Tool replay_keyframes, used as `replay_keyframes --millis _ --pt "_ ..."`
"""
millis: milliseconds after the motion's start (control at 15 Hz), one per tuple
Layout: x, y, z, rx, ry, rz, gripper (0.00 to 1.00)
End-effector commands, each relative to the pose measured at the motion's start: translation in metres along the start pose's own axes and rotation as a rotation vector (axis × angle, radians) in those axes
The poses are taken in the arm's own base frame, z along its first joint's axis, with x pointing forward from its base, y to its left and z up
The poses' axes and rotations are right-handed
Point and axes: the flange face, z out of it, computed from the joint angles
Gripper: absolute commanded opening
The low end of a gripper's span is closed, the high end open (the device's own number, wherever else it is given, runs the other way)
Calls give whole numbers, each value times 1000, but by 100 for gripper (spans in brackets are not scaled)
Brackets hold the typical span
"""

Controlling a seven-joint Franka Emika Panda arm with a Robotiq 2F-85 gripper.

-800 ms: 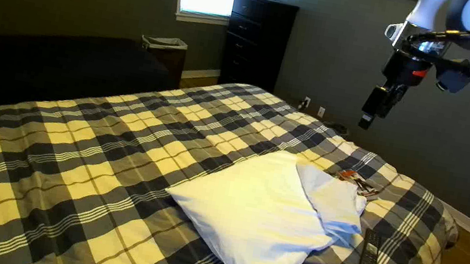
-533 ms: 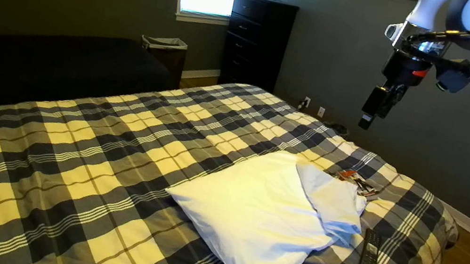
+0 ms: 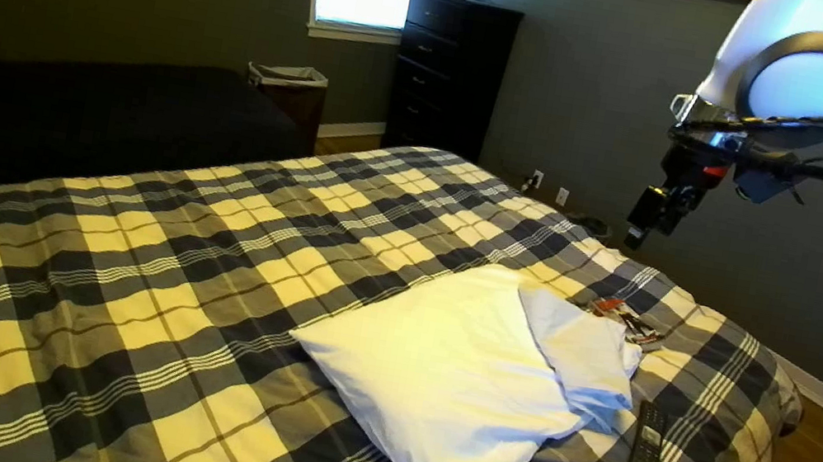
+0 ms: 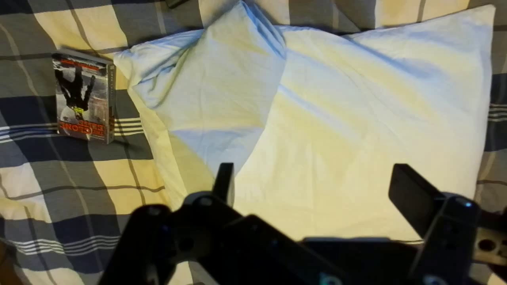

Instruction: Straighten the pillowcase

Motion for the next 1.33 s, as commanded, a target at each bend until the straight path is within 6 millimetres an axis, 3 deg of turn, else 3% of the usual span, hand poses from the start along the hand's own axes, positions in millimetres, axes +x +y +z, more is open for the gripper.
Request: replay_keyframes --millis 0,467,600,733,800,1067,1267 --pt "-5 41 51 20 -4 27 100" --pt "-17 129 158 108 -56 154 100" --pt "-12 143 181 127 -76 170 100" --pt "0 147 189 118 -91 173 100" --pt "-17 140 176 115 -83 176 100" --pt "0 144 187 106 -98 169 100" --pt "9 155 210 161 -131 159 100"
